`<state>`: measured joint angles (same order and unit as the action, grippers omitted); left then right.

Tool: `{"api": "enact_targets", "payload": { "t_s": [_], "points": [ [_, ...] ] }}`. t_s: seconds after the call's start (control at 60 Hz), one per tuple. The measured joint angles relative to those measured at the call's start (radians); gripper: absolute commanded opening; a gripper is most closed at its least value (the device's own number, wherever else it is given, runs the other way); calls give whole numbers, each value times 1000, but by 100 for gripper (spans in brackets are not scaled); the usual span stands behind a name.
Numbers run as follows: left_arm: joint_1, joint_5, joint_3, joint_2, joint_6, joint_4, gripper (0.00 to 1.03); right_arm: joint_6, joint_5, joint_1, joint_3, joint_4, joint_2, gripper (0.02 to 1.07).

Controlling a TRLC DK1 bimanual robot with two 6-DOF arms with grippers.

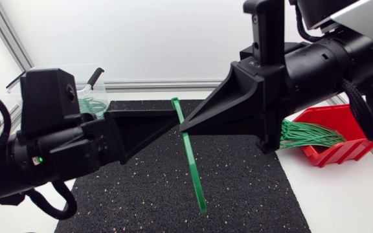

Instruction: Take a green cable tie from the red box, thread the tail through the head to close it, then place it in the transparent bin on the left.

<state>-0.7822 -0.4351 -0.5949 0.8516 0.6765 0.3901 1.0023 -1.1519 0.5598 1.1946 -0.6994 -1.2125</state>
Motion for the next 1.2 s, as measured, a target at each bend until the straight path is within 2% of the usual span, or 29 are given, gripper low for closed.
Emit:
{"api": "enact_targets", "payload": {
  "t_s": [0.2, 0.333, 0.833, 1.2],
  "points": [
    [-53, 71, 2, -5, -32, -8, 4, 0, -1, -4, 6, -3, -3, 8],
    [-70, 88, 13, -10, -53, -17, 4, 0, -4, -5, 13, -4, -7, 8],
    [-96, 137, 15, -10, -109, -19, 4, 0, -1, -7, 28, -7, -17, 8],
    [-89, 149, 15, -11, -158, -22, 4, 0, 0, -26, -4, -7, -14, 8]
  ]
}}
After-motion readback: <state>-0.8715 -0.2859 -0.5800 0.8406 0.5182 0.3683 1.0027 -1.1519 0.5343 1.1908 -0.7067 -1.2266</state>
